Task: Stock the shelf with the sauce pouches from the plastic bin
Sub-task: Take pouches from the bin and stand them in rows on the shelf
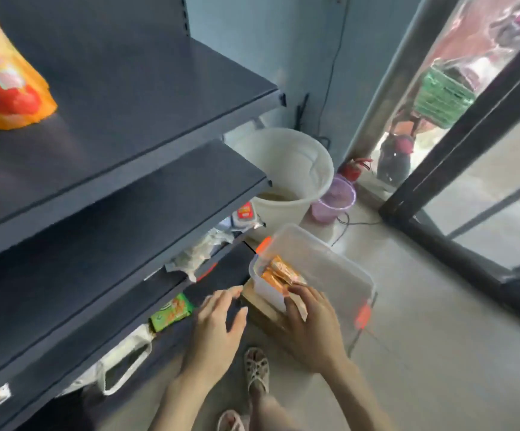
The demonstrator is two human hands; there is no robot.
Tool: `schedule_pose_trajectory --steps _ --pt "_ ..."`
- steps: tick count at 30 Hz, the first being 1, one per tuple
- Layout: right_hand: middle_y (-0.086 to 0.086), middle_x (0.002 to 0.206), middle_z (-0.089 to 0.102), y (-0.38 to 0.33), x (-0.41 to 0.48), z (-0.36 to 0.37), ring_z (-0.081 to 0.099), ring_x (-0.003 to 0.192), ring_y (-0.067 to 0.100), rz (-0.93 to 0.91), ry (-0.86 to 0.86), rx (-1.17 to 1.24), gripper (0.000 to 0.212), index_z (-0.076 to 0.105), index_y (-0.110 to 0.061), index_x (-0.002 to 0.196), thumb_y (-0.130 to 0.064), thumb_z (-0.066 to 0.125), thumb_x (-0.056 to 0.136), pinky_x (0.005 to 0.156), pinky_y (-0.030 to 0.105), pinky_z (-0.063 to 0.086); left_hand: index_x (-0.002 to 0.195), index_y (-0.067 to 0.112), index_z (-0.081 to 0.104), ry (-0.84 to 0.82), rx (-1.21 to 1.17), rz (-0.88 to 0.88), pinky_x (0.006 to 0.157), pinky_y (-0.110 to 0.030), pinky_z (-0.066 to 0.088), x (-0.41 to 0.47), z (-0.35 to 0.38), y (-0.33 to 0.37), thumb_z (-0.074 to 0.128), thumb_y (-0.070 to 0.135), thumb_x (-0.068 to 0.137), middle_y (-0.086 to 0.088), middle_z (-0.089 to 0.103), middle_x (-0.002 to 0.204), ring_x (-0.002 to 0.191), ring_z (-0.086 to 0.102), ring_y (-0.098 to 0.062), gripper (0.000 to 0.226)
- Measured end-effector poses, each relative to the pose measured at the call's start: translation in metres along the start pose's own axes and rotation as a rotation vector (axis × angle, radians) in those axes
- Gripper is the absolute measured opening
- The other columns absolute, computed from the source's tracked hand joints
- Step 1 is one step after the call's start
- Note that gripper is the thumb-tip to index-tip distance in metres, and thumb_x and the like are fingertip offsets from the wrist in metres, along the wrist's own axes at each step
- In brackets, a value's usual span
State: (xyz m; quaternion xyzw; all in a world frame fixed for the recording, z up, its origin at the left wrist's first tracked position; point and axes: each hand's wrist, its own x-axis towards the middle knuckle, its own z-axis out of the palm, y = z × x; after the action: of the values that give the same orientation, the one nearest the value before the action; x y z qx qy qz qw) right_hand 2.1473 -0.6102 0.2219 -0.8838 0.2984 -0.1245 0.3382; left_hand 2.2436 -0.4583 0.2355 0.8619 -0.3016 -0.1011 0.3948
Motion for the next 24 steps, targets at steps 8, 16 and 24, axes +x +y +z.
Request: schedule_pose_trajectory --steps 8,16,24 --pt "0.003 0.117 0.065 0.1 -0.02 -0.029 0.055 0.112 0.023 0.333 -0.045 0.03 0.023 0.065 -0.011 0.113 -0.02 0.056 0.093 0.093 0.03 0.041 0.118 0.018 0.059 -0.293 -0.047 -0.083 0.092 -0.039 0.045 0.017 0.106 0.013 0.061 0.014 0.088 0.01 0.058 0.103 0.102 0.055 -0.015 0.03" --pt "0.003 0.112 0.066 0.2 0.045 -0.018 0.055 0.108 0.022 0.505 -0.188 0.09 0.022 0.063 -0.013 0.112 -0.021 0.051 0.096 0.086 0.029 0.04 0.112 0.023 0.059 -0.399 -0.086 -0.323 0.08 -0.015 0.041 0.082 0.217 0.0 0.06 0.011 0.088 0.008 0.061 0.1 0.096 0.057 -0.007 0.026" --pt "0.008 0.111 0.067 0.283 0.104 0.042 0.057 0.106 0.025 0.605 -0.292 0.124 0.023 0.064 -0.009 0.109 -0.022 0.05 0.096 0.089 0.038 0.045 0.117 0.021 0.055 -0.497 -0.006 -0.479 0.08 -0.023 0.04 0.154 0.3 -0.053 0.056 0.017 0.092 0.006 0.056 0.107 0.102 0.052 -0.012 0.025"
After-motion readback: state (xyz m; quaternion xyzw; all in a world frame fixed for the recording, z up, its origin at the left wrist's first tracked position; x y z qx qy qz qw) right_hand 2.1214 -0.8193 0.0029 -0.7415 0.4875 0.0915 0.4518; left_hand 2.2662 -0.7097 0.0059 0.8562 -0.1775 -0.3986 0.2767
